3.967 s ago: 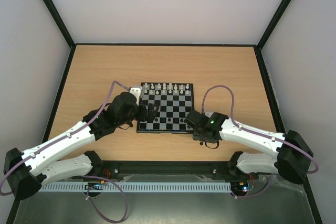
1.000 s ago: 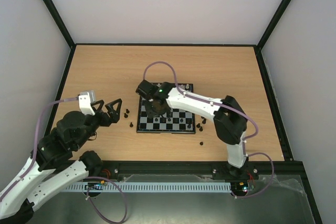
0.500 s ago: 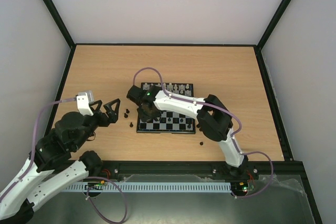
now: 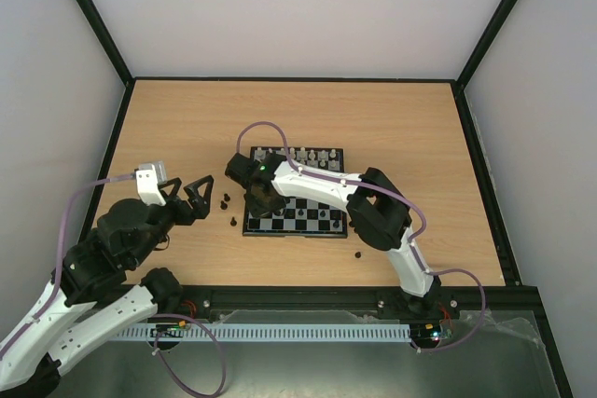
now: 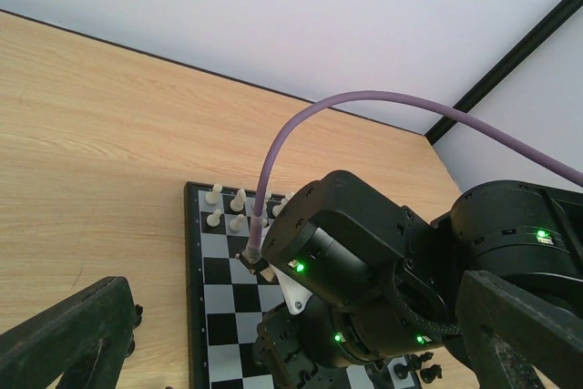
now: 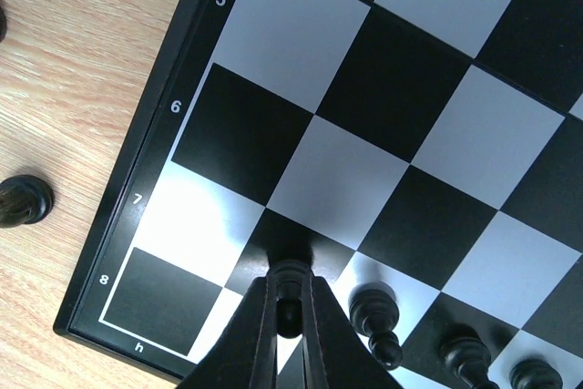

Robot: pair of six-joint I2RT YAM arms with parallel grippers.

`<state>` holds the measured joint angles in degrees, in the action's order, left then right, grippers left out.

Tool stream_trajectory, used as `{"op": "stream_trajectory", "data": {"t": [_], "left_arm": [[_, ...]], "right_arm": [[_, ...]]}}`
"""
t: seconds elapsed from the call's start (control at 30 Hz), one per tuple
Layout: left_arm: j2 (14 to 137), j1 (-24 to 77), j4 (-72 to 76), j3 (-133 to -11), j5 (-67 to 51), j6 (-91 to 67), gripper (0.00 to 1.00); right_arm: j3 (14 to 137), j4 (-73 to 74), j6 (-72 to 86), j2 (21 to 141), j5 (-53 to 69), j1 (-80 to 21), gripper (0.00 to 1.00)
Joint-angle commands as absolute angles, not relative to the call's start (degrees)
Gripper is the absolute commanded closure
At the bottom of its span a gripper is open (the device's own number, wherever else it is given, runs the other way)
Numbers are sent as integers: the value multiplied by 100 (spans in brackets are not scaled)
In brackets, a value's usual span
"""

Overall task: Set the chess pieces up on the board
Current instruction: Place the chess piece on the chessboard.

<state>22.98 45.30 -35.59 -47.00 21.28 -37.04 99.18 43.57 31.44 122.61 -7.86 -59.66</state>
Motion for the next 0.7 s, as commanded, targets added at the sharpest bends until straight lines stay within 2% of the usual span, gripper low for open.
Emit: {"op": "stream_trajectory", "data": {"t": [0.0,0.43,0.6,0.67], "left_arm": [[2251,4491,-3590,-4834,2212,-3630,1],[2242,4496,-3594,-4825,2202,-3635,1],[2248,4491,-3593,-4825,2197,-3634,0],[2242,4491,-3591,-4831,2197,-3630,1]], "right_arm": [[9966,4624,3085,12392,-730,-6001,98],[9822,4496,3094,12427,-676,-6000,95],[9769,4452,3102,12406,-692,-6003,92],[9763,4430,3100,12405,-688,-6001,87]]}}
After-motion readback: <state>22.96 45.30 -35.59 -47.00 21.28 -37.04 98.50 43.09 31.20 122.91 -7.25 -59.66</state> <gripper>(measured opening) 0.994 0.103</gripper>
